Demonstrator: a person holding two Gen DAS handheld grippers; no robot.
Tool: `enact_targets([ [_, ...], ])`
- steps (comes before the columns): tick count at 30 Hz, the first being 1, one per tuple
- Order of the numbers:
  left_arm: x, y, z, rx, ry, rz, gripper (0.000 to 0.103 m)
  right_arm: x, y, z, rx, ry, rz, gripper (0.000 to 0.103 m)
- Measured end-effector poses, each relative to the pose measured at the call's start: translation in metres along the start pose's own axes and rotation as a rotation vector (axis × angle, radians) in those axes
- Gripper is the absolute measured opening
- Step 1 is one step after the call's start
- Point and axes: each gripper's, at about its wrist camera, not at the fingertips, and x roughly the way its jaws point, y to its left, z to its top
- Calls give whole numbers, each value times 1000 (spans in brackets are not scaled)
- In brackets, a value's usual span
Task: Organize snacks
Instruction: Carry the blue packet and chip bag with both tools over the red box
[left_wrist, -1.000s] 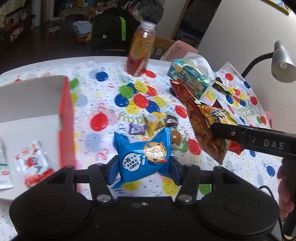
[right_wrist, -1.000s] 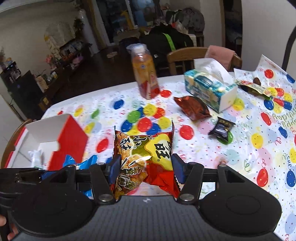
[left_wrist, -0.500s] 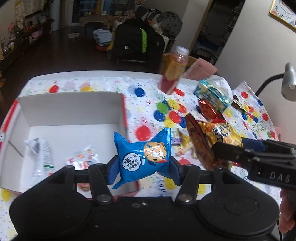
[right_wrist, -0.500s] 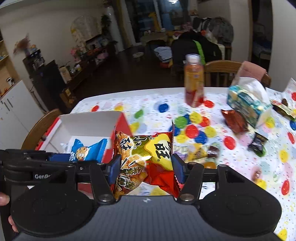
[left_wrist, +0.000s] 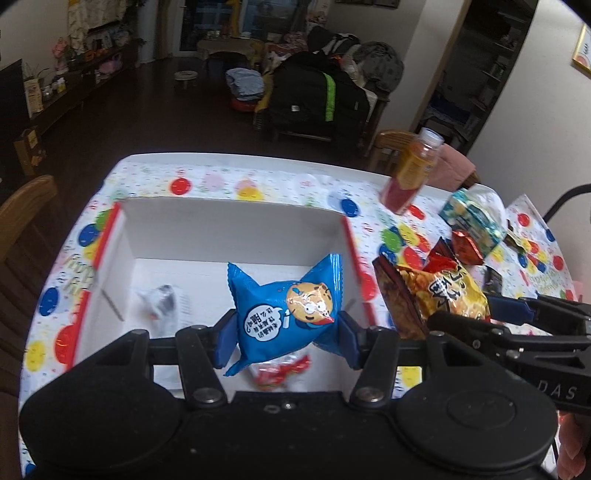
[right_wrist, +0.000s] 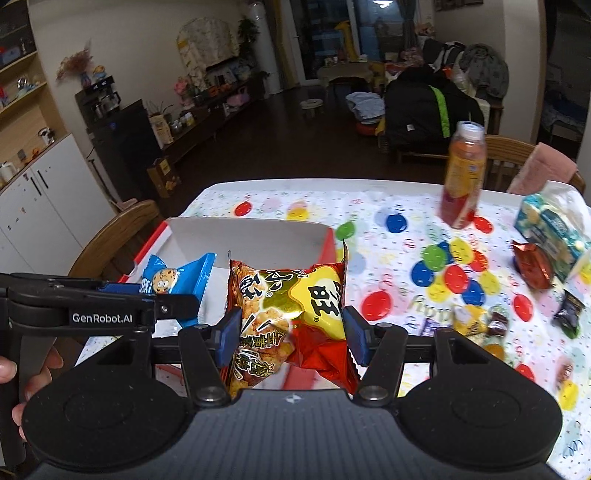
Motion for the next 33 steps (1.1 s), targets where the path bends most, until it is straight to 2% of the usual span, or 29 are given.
enact_targets([
  [7, 9, 37, 8, -6, 10, 57, 54, 27, 30, 5, -42, 20, 14, 58],
  [16, 43, 77, 15, -18, 57, 99, 54, 81, 56, 5, -96, 82, -1, 58],
  [23, 73, 84, 22, 18, 76, 107, 54, 117, 59, 4, -125, 116, -33, 58],
  [33, 105, 79, 14, 52, 134, 87, 54, 139, 65, -4, -158, 152, -57, 59],
])
